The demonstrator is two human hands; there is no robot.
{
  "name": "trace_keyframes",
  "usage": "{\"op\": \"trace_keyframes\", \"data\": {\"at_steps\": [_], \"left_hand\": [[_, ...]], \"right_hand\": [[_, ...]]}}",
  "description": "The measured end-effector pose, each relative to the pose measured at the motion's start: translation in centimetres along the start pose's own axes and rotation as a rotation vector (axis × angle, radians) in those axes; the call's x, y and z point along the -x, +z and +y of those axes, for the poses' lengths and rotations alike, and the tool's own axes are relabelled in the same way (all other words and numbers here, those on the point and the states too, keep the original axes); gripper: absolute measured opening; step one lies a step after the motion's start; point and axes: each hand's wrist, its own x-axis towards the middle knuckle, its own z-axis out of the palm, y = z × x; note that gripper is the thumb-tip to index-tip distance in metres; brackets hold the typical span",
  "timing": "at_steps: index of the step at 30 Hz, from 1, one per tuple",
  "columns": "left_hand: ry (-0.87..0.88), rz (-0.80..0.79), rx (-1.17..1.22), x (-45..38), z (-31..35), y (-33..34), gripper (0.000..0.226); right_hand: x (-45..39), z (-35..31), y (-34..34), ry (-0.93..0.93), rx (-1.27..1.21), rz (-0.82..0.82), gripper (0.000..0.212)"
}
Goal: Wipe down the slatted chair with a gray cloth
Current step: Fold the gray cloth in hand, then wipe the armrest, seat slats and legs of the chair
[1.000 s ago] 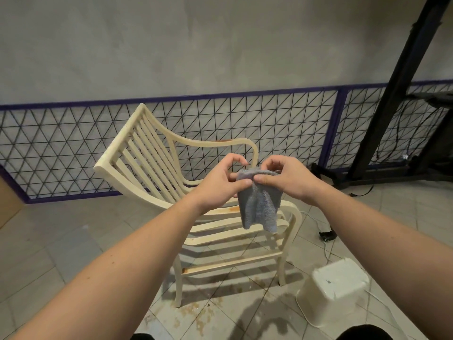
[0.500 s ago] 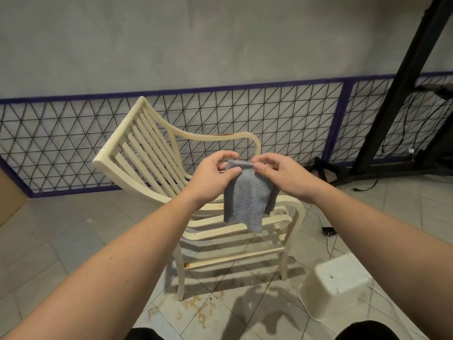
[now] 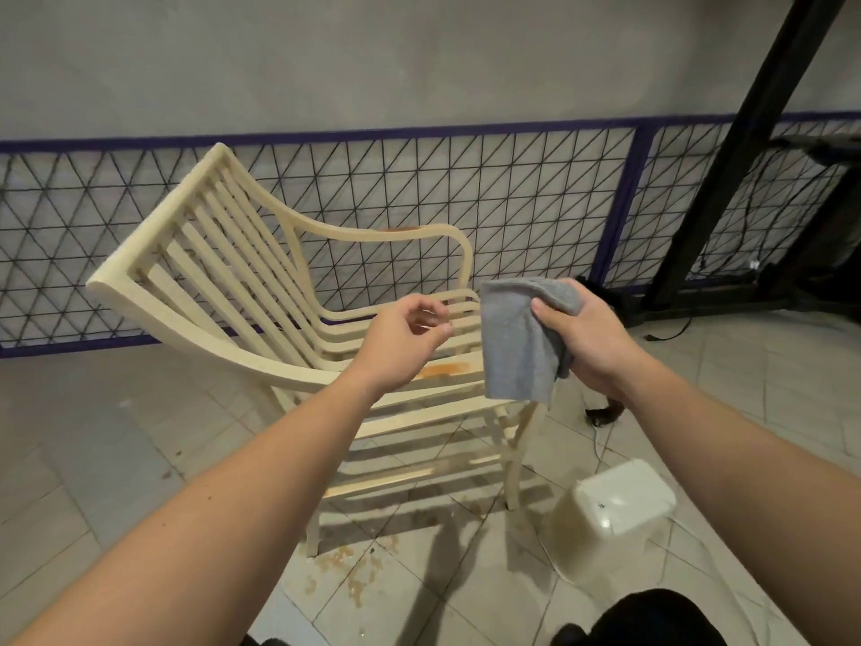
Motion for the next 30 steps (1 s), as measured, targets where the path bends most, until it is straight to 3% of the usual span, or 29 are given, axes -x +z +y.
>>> {"op": "trace_keyframes", "data": {"at_steps": [2, 5, 10, 13, 16, 20, 22, 25, 28, 30], "left_hand": [[0.016, -0.053, -0.273, -0.9, -1.9, 0.5, 0.024], [-0.011, -0.202, -0.619, -2.0, -4.0, 1.8, 0.058], [0.011, -0.336, -0.916, -4.6, -5.6, 4.8, 0.083], [-0.005, -0.385, -0.918, -5.9, -5.8, 6.1, 0.076], [0.050, -0.380, -0.987, -6.9, -6.1, 6.9, 0.056], [0.072, -0.353, -1.002, -7.3, -6.7, 7.0, 0.046], [0.064, -0.343, -0.978, -7.4, -6.8, 7.0, 0.046], [0.048, -0.327, -0.958, -7.5, -6.7, 7.0, 0.046], [0.046, -0.328, -0.959, -7.4, -6.6, 7.2, 0.048], [0.038, -0.329, -0.961, -7.3, -6.5, 7.3, 0.048]], "right_hand": [[-0.5, 0.9, -2.6, -0.029, 0.108, 0.127, 0.015], [-1.4, 2.8, -5.7, -0.068, 0.257, 0.225, 0.024], [-3.2, 5.8, -8.3, -0.027, 0.405, 0.300, 0.026], [-4.5, 7.4, -9.2, 0.025, 0.469, 0.318, 0.027], [-5.6, 9.0, -9.1, 0.039, 0.561, 0.262, 0.025], [-6.3, 11.4, -6.4, 0.090, 0.579, 0.011, 0.025], [-5.8, 12.8, -4.7, 0.052, 0.608, -0.117, 0.041], [-4.0, 13.9, -3.8, -0.080, 0.721, -0.127, 0.061], [-1.9, 14.4, -5.0, -0.219, 0.699, -0.143, 0.052], [-1.7, 14.7, -6.5, -0.147, 0.643, -0.064, 0.052]]}}
